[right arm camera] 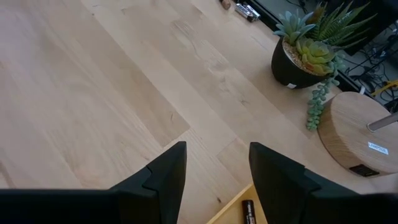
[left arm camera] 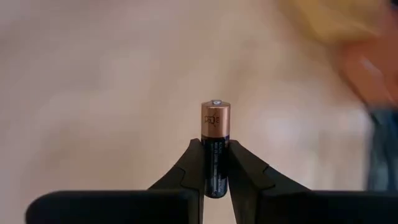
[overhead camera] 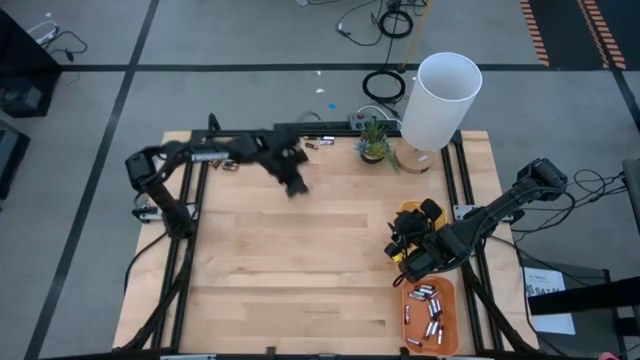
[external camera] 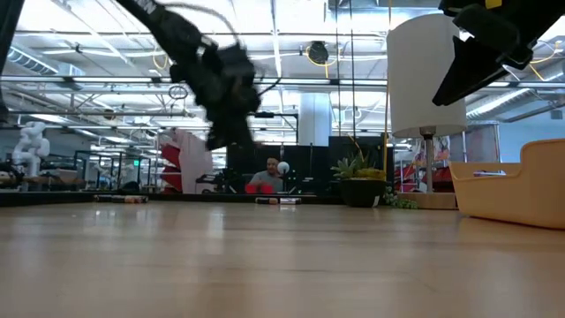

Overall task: Sort batteries
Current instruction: Put the brown battery into the yellow bin

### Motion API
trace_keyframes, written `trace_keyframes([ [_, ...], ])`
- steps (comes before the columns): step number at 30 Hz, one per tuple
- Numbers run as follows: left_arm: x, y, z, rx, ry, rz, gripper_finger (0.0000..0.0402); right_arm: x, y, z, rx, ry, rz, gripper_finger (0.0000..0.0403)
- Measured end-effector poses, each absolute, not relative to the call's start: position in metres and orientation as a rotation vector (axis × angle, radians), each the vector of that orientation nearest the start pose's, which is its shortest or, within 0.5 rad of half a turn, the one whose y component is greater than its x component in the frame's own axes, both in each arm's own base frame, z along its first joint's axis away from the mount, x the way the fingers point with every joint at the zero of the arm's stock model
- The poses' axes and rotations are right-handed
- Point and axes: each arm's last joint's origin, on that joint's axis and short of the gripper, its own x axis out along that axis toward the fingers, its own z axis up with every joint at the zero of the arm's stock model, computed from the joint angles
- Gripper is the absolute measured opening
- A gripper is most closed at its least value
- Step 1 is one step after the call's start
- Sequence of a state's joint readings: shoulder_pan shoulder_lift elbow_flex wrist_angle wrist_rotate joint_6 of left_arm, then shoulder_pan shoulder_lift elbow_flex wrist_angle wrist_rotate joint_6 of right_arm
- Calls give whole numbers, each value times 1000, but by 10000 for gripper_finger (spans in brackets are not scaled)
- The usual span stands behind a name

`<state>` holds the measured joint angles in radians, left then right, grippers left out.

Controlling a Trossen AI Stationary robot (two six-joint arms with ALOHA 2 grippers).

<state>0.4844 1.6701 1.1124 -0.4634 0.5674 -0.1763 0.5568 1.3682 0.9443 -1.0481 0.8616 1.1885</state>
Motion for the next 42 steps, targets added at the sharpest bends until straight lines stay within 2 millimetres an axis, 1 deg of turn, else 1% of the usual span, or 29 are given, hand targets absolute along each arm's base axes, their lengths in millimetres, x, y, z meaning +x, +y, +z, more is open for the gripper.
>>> trace_keyframes([
  [2, 322, 114, 214, -574, 828, -137, 47, 202, 100, 230, 105, 753, -795, 167],
  [4, 335, 92, 218, -508, 765, -220, 47, 202, 100, 230, 106, 752, -795, 167],
  [8, 353, 50, 229, -414, 661, -344, 47, 202, 100, 230, 106, 756, -792, 167],
  [11, 366, 23, 230, -343, 583, -390, 47, 202, 100, 230, 82, 768, -781, 167],
  [13, 374, 10, 223, -252, 554, -376, 47, 201, 100, 230, 61, 782, -771, 167],
  [15, 380, -3, 211, -175, 567, -366, 48, 200, 100, 229, 55, 803, -766, 167],
  [18, 388, -21, 194, -144, 573, -386, 56, 200, 99, 230, 67, 800, -774, 167],
  [21, 395, -36, 186, -125, 527, -421, 56, 202, 101, 230, 91, 787, -757, 167],
  [25, 404, -49, 186, -93, 388, -442, 54, 209, 107, 230, 95, 822, -646, 167],
  [28, 412, -49, 196, -81, 275, -404, 54, 211, 110, 229, 98, 875, -567, 167],
  [30, 418, -46, 198, -116, 230, -343, 54, 209, 109, 230, 85, 879, -570, 167],
  [33, 433, -44, 194, -178, 230, -295, 54, 204, 102, 239, 77, 769, -667, 167],
  [37, 456, -46, 177, -209, 258, -295, 54, 195, 95, 259, 93, 601, -750, 167],
  [40, 481, -46, 164, -198, 260, -289, 54, 190, 95, 270, 97, 501, -763, 167],
  [42, 502, -41, 161, -195, 258, -277, 54, 187, 95, 274, 91, 454, -769, 167],
])
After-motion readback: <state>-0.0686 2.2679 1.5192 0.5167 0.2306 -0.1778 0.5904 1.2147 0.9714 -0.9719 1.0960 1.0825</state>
